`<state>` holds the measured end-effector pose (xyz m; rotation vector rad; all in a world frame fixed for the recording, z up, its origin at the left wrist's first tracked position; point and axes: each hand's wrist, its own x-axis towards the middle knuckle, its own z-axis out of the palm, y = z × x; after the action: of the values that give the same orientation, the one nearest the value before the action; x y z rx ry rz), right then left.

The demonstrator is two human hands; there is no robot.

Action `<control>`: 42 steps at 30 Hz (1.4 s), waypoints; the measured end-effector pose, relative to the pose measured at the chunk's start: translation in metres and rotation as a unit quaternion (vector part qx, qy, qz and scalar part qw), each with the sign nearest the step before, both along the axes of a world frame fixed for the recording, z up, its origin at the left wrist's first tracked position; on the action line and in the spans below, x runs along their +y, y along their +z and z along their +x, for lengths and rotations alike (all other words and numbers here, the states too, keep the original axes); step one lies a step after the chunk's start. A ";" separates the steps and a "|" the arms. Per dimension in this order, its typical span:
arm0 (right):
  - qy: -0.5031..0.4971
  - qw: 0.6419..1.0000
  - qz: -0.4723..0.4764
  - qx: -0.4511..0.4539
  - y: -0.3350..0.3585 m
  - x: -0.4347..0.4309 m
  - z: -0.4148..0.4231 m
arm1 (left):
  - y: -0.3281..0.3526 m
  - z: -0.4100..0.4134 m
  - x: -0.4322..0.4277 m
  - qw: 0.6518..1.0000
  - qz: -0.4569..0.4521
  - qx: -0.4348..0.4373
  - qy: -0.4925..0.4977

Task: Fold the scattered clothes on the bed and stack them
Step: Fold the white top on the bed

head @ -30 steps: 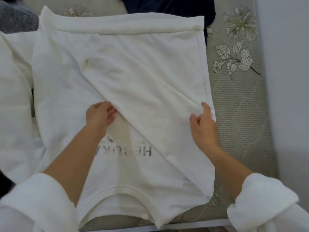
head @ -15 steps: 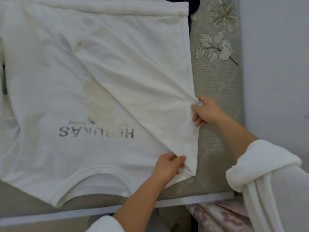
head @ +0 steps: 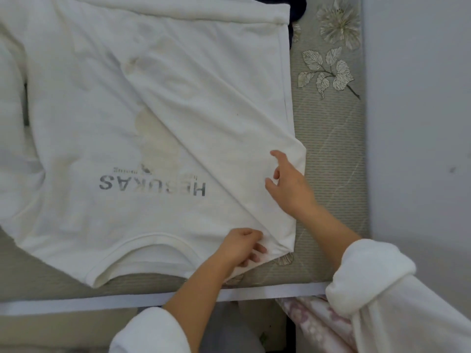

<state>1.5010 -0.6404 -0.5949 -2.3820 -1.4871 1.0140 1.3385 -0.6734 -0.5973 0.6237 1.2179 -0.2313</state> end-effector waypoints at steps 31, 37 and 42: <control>0.252 0.959 -0.105 -0.076 -0.029 0.077 -0.275 | 0.043 -0.362 0.260 0.878 0.320 0.133 0.331; 0.255 0.957 -0.098 -0.093 -0.030 0.084 -0.276 | 0.073 -0.381 0.267 0.797 0.316 -0.033 0.513; 0.056 0.991 -0.068 0.101 -0.022 0.097 -0.264 | 0.055 -0.313 0.249 0.747 0.661 -0.008 0.075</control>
<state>1.2366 -0.5436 -0.6168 -2.2220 -1.5351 1.3798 1.0252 -0.4242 -0.5422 1.7277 1.2797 0.8894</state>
